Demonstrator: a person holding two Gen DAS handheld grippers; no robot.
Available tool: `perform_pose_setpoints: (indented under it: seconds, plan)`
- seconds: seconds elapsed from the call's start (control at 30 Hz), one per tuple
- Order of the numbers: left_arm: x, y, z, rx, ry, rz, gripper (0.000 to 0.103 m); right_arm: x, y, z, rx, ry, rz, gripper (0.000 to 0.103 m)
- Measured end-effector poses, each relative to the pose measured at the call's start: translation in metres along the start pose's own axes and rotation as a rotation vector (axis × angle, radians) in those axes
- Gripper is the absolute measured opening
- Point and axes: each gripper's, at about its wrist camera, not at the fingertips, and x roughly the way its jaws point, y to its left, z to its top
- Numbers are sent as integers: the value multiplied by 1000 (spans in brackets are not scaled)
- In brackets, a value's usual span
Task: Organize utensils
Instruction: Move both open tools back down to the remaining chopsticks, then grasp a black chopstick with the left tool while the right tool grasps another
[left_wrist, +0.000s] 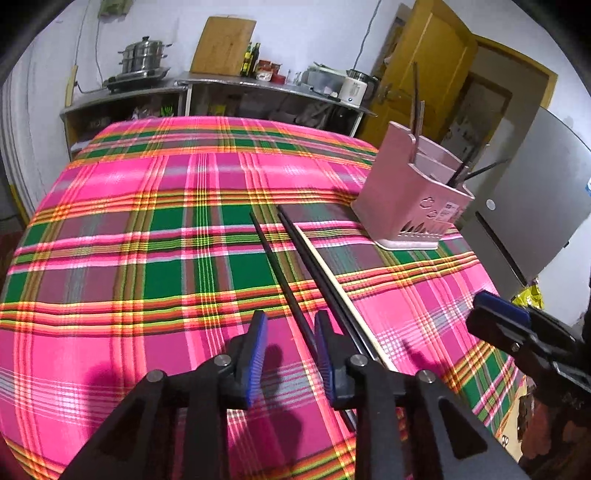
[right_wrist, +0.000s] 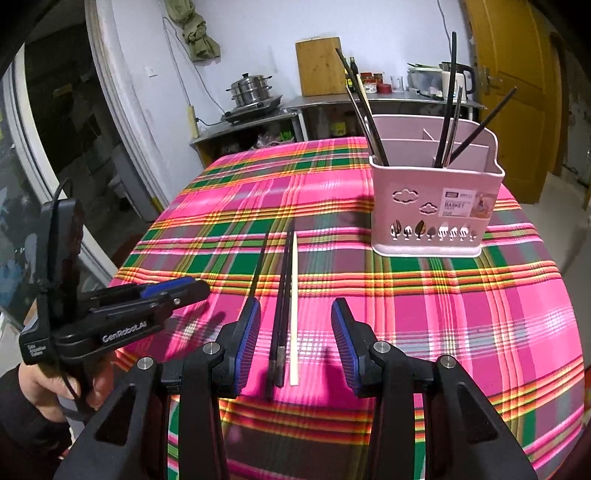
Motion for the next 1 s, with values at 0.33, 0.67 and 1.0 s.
perform_pose_setpoints:
  seconds: [0.33, 0.67, 1.0]
  plan:
    - [44, 4, 9, -26, 52, 19, 27, 13, -3, -5, 5, 24, 9, 40]
    - [70, -3, 20, 43, 32, 95, 18, 28, -7, -5, 11, 56, 14, 30]
    - [53, 33, 15, 20, 43, 113, 10, 62, 4, 11, -16, 87, 61, 17]
